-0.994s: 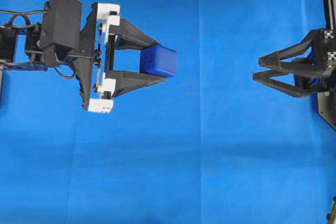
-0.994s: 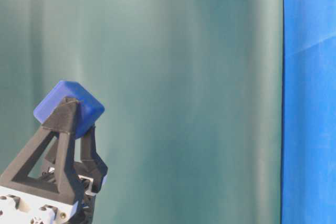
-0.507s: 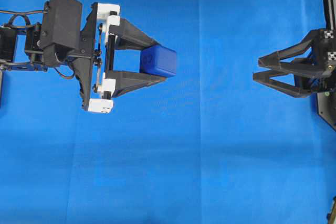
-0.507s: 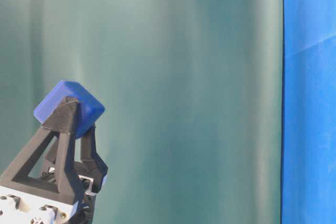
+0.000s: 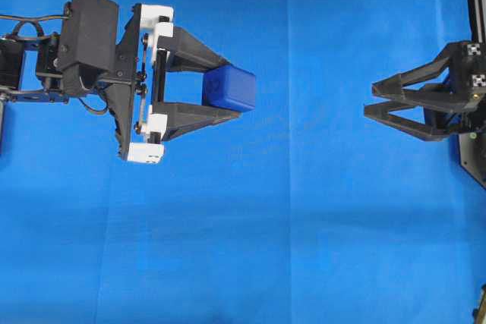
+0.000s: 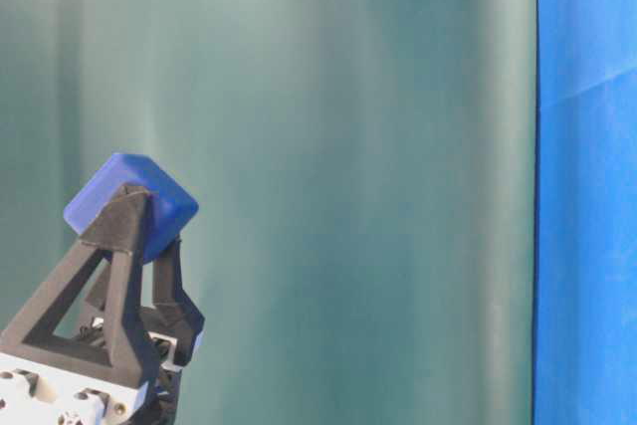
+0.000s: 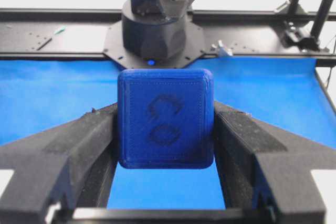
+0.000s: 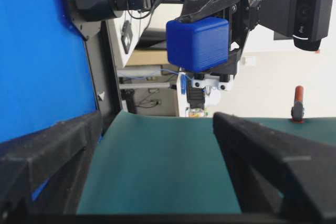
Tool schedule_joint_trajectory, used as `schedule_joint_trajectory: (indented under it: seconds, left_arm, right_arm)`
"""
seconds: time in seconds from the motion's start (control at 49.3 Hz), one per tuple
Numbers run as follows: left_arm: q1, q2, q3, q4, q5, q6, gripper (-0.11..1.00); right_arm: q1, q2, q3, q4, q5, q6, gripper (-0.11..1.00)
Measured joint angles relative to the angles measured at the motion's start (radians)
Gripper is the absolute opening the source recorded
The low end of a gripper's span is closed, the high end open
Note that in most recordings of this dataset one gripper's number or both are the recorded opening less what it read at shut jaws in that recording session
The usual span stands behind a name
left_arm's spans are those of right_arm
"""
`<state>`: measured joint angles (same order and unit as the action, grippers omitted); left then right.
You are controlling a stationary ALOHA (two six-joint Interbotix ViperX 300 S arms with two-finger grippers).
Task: Handover the blue block to the right arm after grasping it with the left arm, then place it in the designated position.
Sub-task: 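Hold the cube up with the left gripper while right gripper turns, then move the right gripper to the cube and close on it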
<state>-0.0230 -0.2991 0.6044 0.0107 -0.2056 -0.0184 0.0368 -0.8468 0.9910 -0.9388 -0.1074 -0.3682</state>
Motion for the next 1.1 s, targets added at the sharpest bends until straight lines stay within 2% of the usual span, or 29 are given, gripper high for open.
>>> schedule_joint_trajectory:
  seconds: [0.223, 0.649, 1.095]
  left_arm:
    - [0.0, -0.002, 0.0, 0.0, -0.002, 0.0, 0.46]
    - [-0.002, 0.0, 0.0, 0.0, 0.0, -0.002, 0.46]
    - [-0.003, 0.0, 0.0, 0.0, 0.002, -0.009, 0.46]
  right_arm:
    - [0.0, 0.075, -0.061, 0.002, 0.002, 0.002, 0.93]
    - [-0.005, 0.33, -0.284, -0.003, 0.002, -0.002, 0.93]
    - [-0.023, 0.518, -0.446, -0.005, 0.002, -0.023, 0.93]
